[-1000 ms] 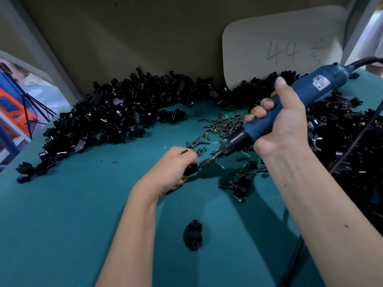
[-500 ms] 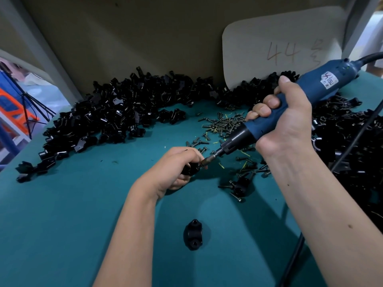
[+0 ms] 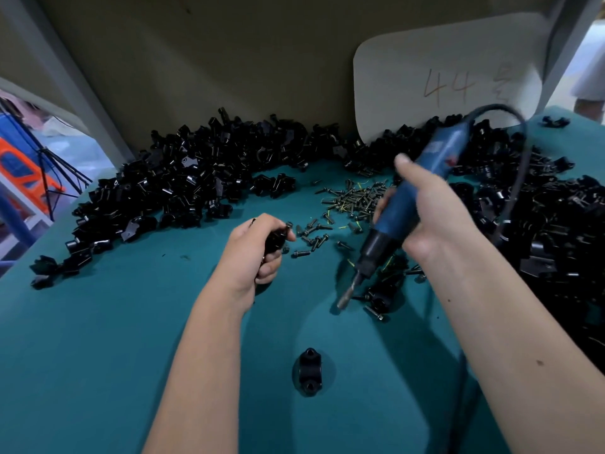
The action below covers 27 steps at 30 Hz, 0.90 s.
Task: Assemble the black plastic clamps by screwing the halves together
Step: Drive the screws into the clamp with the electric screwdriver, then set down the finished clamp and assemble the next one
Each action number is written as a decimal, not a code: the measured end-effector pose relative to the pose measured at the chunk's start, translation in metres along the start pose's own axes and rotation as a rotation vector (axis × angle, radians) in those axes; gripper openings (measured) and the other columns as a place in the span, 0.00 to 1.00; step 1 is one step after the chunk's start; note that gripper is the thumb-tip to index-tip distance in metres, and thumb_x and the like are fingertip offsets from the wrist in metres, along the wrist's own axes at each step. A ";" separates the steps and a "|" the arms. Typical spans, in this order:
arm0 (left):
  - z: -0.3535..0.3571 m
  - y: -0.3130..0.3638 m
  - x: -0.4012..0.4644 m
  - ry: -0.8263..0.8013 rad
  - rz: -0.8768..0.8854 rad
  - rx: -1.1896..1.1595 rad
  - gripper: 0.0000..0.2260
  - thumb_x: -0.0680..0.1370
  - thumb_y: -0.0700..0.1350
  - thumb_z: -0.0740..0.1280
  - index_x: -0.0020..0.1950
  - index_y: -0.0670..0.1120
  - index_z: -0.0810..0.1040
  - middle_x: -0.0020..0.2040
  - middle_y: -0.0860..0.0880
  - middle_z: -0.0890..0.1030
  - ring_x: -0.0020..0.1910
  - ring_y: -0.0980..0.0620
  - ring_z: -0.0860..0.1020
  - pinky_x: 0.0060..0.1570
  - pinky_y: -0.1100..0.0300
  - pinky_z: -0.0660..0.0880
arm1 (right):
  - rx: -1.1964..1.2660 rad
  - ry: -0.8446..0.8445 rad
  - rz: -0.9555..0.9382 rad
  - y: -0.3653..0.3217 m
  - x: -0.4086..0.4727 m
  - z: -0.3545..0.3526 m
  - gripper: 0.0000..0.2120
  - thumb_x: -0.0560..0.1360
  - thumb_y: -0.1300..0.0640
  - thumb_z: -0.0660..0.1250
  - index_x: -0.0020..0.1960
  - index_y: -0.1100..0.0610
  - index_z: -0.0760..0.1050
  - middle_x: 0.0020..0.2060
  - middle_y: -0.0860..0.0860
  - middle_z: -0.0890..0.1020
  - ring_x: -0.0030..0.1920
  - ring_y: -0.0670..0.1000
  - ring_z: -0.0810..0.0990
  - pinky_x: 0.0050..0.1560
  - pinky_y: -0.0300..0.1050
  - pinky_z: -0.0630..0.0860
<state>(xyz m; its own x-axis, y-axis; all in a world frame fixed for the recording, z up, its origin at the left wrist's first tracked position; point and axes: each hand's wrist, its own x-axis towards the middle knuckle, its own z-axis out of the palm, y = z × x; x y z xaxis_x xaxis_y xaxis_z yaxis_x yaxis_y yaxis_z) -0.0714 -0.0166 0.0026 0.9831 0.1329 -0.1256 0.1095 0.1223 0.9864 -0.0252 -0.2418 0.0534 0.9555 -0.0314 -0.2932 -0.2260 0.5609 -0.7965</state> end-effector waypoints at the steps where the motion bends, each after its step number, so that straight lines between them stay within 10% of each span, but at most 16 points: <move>1: 0.001 -0.001 0.000 0.002 -0.010 -0.017 0.11 0.72 0.52 0.66 0.40 0.44 0.81 0.28 0.50 0.63 0.21 0.54 0.58 0.20 0.65 0.55 | -0.075 -0.024 0.039 0.004 0.001 0.000 0.16 0.76 0.54 0.76 0.57 0.57 0.73 0.38 0.53 0.78 0.33 0.51 0.79 0.43 0.49 0.84; 7: 0.004 -0.003 0.003 0.061 -0.050 -0.037 0.12 0.70 0.52 0.66 0.40 0.44 0.80 0.28 0.50 0.63 0.21 0.54 0.57 0.21 0.65 0.53 | -0.521 -0.063 0.001 0.031 0.007 0.002 0.11 0.80 0.58 0.72 0.55 0.59 0.70 0.46 0.59 0.79 0.39 0.58 0.83 0.46 0.59 0.86; 14: 0.007 -0.002 0.000 0.021 -0.064 -0.009 0.12 0.71 0.50 0.65 0.43 0.42 0.79 0.27 0.50 0.63 0.21 0.54 0.58 0.20 0.65 0.54 | -1.187 0.077 -0.293 0.034 0.008 -0.005 0.27 0.77 0.37 0.70 0.34 0.56 0.67 0.24 0.50 0.73 0.22 0.50 0.71 0.20 0.38 0.67; 19: 0.013 0.000 -0.002 -0.074 -0.145 -0.065 0.11 0.78 0.49 0.62 0.42 0.44 0.66 0.28 0.49 0.61 0.21 0.55 0.56 0.19 0.67 0.53 | -1.491 0.278 -0.660 0.023 0.005 -0.003 0.23 0.76 0.36 0.70 0.43 0.55 0.73 0.33 0.51 0.77 0.34 0.54 0.76 0.32 0.44 0.69; 27: 0.020 0.001 -0.006 -0.224 -0.164 -0.122 0.11 0.83 0.54 0.63 0.47 0.47 0.71 0.29 0.50 0.65 0.21 0.57 0.60 0.19 0.66 0.54 | -1.400 -0.504 -0.774 0.034 -0.010 0.016 0.10 0.79 0.49 0.72 0.43 0.54 0.83 0.33 0.46 0.81 0.33 0.45 0.75 0.37 0.38 0.70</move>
<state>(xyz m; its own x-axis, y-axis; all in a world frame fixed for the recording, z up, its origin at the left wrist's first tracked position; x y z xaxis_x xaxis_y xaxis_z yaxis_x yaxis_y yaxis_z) -0.0743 -0.0368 0.0067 0.9630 -0.1168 -0.2429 0.2648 0.2429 0.9332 -0.0391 -0.2090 0.0379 0.8135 0.4768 0.3331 0.5766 -0.5863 -0.5690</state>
